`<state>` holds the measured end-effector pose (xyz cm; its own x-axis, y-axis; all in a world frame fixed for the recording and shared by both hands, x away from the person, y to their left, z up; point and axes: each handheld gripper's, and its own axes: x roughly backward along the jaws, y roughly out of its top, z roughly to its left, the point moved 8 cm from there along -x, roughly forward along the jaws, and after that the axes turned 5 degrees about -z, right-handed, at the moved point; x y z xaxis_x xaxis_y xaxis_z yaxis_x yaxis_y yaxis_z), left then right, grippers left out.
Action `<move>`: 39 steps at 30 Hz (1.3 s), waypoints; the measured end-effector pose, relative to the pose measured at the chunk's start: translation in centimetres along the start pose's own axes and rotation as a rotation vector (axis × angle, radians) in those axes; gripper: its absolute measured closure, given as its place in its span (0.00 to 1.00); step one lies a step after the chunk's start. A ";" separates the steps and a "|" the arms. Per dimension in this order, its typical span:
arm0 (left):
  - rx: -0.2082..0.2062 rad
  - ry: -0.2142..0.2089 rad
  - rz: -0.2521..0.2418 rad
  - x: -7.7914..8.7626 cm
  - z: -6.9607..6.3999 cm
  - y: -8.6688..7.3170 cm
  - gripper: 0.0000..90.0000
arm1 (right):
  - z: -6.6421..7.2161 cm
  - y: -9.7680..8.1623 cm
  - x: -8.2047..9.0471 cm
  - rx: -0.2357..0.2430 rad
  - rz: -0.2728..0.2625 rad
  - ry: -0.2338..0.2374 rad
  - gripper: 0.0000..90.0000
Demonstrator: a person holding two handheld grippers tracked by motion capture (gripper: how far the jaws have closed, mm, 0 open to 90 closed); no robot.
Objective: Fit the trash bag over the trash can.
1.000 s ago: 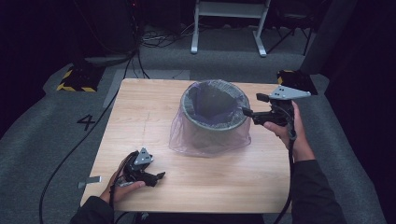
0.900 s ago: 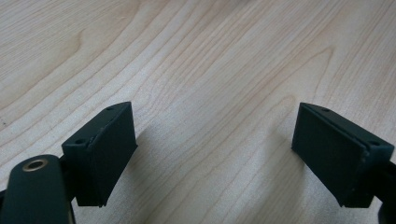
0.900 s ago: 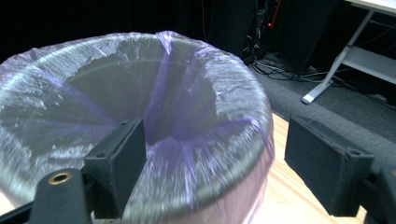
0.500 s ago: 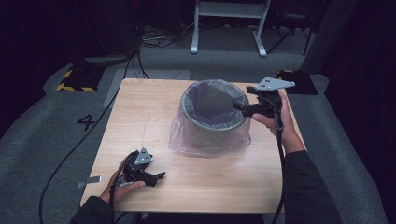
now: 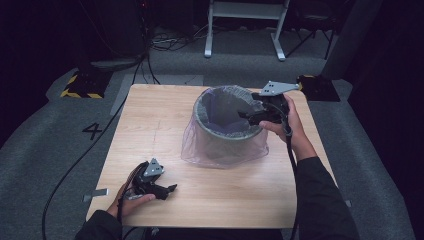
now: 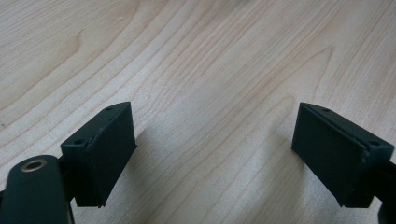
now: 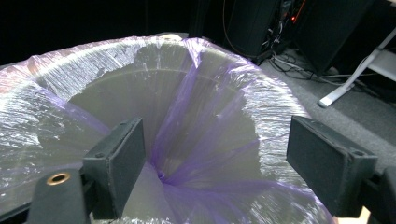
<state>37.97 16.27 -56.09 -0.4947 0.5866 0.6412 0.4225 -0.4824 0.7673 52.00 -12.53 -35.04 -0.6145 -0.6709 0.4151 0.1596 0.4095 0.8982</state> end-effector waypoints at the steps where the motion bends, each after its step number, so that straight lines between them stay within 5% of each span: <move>1: -0.001 -0.001 0.000 0.0 0.0 0.0 0.14 | 0.0 0.0 -0.1 -0.005 0.006 0.007 0.22; 11: -0.001 -0.001 0.000 0.0 0.0 0.0 0.14 | 1.5 0.6 -0.9 0.026 0.050 0.049 0.22; 21: -0.002 -0.003 0.000 0.0 0.0 0.0 0.14 | 2.1 -0.9 -1.7 0.048 0.131 0.093 0.22; 31: -0.004 -0.004 -0.002 0.0 0.0 0.0 0.14 | 1.9 -1.8 -2.4 0.035 0.176 0.082 0.24; 39: -0.004 -0.005 0.000 0.0 0.0 0.0 0.14 | 1.6 -2.6 -3.3 0.064 0.268 0.058 0.23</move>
<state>38.01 16.22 -56.09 -0.4907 0.5902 0.6410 0.4195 -0.4848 0.7674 52.37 -10.36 -39.02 -0.5115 -0.5667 0.6459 0.2599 0.6144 0.7449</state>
